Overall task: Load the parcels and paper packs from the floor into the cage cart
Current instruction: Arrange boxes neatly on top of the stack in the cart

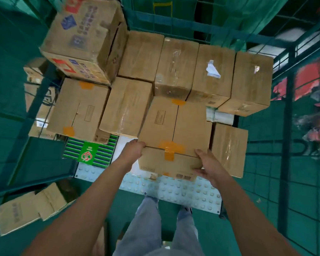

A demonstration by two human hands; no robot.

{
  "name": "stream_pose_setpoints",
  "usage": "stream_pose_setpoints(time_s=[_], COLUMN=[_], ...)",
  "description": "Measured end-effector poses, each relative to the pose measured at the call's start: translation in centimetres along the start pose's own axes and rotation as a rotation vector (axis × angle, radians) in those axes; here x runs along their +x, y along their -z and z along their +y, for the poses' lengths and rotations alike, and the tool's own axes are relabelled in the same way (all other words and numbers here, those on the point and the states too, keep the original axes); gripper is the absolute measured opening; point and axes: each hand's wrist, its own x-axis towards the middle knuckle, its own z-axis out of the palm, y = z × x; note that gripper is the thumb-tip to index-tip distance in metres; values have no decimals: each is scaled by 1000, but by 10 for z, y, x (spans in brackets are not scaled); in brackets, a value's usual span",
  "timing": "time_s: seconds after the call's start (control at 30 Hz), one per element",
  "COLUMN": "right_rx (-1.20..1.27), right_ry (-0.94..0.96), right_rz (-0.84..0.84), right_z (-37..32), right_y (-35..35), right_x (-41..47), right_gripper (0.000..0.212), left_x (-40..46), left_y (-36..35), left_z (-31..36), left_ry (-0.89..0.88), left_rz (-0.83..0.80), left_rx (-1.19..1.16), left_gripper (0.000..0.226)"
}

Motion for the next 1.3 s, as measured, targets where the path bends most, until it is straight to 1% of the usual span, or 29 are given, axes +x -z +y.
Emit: stream_pose_setpoints(time_s=[0.1,0.2,0.27,0.33,0.4,0.5,0.7,0.8,0.93,1.0,1.07,1.17,1.27,1.3], right_rx=[76,41,27,68,98,68,-38,-92,-134,-128,-81,-76,-67,-90], right_ry=[0,29,22,9,59,175,262,241,208,177,104,0,-14,5], right_rz=[58,53,46,61,90,152,159,160,167,170,164,146,81,55], right_z=[-16,-13,-5,0,1,3,9,11,12,8,0,-3,4,8], right_y=[-14,-31,-47,-62,-70,-75,-83,-82,-79,-78,-74,-60,-41,-34], right_x=[44,92,122,140,152,172,186,193,202,202,202,182,146,127], right_gripper=[60,67,72,72,69,66,80,83,77,76,77,91,108,109], left_x=[42,78,110,129,135,155,168,175,178,173,166,137,96,74], left_y=[-1,-18,-36,-54,-67,-75,-67,-68,-74,-74,-75,-78,-79,-78], left_z=[1,-12,-31,-42,-42,-42,-44,-43,-41,-37,-31,-25,-28,-32], left_ry=[-45,-26,39,64,47,-2,-57,-81,-52,-44,-16,47,66,64], left_rz=[-22,30,47,-3,-41,23,80,103,104,93,60,0,-31,-21], left_rx=[-35,5,-1,-77,-169,-191,-64,-32,-40,-46,-59,-66,-101,-131], left_gripper=[20,62,77,89,87,79,65,63,64,69,79,88,84,80])
